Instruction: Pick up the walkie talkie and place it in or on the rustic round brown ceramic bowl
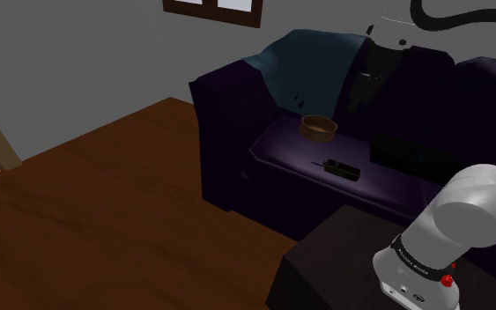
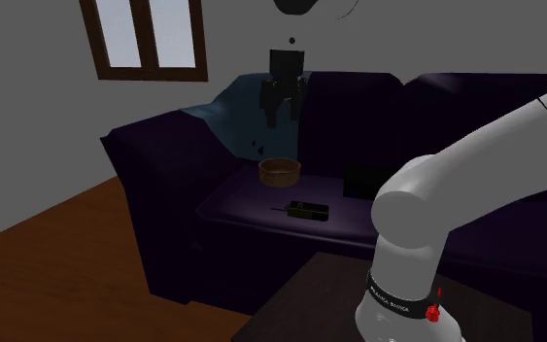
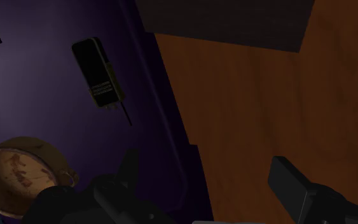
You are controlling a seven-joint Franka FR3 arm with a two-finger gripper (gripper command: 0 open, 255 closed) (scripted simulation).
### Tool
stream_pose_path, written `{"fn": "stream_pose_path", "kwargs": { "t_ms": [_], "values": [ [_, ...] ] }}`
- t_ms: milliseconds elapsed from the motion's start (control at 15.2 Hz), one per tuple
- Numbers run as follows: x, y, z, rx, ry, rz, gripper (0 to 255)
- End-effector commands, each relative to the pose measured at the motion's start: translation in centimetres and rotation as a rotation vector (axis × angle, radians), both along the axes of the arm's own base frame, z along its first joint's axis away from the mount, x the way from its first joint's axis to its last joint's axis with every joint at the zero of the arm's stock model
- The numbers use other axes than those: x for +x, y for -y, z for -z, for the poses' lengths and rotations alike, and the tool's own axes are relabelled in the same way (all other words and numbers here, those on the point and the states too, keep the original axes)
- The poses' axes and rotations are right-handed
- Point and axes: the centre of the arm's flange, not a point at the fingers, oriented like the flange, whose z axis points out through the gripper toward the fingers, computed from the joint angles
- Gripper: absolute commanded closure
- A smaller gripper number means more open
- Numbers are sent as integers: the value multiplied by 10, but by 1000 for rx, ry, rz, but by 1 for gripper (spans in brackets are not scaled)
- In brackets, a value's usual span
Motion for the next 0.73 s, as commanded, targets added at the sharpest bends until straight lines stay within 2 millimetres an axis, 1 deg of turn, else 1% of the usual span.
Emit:
{"fn": "stream_pose_path", "kwargs": {
  "t_ms": [0, 660],
  "values": [
    [0, 0, 0, 0, 0, 0, 0],
    [24, 60, 115, -14, -23, -68, 0]
  ]
}}
